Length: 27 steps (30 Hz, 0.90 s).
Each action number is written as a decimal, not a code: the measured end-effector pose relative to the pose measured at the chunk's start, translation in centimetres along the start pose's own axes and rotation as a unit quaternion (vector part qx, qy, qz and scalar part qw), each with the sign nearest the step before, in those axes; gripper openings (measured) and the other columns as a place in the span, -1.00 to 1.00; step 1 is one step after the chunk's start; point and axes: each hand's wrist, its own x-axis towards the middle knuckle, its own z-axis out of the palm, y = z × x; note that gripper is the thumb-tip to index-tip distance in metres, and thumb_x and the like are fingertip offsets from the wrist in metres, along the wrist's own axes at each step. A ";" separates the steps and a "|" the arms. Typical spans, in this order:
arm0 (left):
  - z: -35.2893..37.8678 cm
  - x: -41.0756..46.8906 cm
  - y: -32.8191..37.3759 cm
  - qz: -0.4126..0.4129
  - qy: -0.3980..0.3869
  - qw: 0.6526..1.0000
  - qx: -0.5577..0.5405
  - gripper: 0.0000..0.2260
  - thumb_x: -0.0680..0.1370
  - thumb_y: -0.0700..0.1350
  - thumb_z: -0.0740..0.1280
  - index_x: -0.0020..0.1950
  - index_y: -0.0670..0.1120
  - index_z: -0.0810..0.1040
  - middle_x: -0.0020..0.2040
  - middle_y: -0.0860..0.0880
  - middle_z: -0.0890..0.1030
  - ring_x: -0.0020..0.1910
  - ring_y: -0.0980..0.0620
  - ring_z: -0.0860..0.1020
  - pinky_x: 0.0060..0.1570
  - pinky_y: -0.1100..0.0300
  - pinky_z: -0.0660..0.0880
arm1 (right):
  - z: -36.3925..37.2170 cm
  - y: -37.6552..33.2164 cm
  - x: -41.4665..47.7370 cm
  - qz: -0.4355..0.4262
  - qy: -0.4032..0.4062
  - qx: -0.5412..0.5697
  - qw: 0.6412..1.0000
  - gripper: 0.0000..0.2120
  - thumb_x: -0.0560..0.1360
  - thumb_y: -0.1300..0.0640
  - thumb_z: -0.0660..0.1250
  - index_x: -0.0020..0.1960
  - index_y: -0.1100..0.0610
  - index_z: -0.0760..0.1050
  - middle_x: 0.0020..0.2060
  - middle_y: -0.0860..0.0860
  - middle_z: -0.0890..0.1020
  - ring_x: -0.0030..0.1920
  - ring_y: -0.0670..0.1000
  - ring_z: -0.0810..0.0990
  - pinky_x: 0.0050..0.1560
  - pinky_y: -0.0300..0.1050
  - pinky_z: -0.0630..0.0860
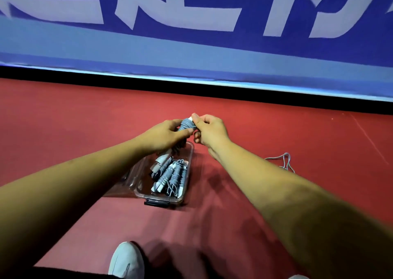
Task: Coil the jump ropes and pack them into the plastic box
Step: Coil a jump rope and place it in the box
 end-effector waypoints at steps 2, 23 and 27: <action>0.7 0.2 -1.7 -0.036 -0.012 0.999 -0.027 -0.78 0.62 -0.01 0.31 0.22 -0.07 0.53 -0.09 0.00 0.65 -0.22 0.15 0.58 -0.12 0.23 0.53 | 0.0 1.9 0.5 0.040 -0.010 -0.004 0.999 -0.76 0.56 0.10 0.36 -0.24 0.18 0.49 -0.48 0.09 0.46 -0.59 -0.08 0.37 -0.56 -0.25 0.35; 8.9 8.9 -15.3 -0.114 0.136 0.964 0.198 -0.94 0.51 -0.17 0.30 -0.06 -0.15 0.51 -0.09 -0.18 0.60 -0.07 -0.18 0.55 -0.06 0.04 0.42 | -15.3 21.3 8.3 0.204 0.047 -0.299 0.931 -0.68 0.59 0.15 0.26 -0.34 0.15 0.41 -0.41 0.18 0.51 -0.46 0.08 0.48 -0.51 -0.20 0.42; 13.9 12.1 -9.8 0.008 -0.047 0.987 0.153 -0.92 0.51 -0.21 0.30 -0.08 -0.03 0.53 -0.30 0.03 0.56 -0.26 -0.03 0.53 -0.16 0.17 0.40 | -20.6 21.3 7.0 0.177 0.034 -0.470 0.864 -0.69 0.52 0.19 0.28 -0.37 0.25 0.50 -0.27 0.36 0.58 -0.23 0.19 0.55 -0.17 0.02 0.44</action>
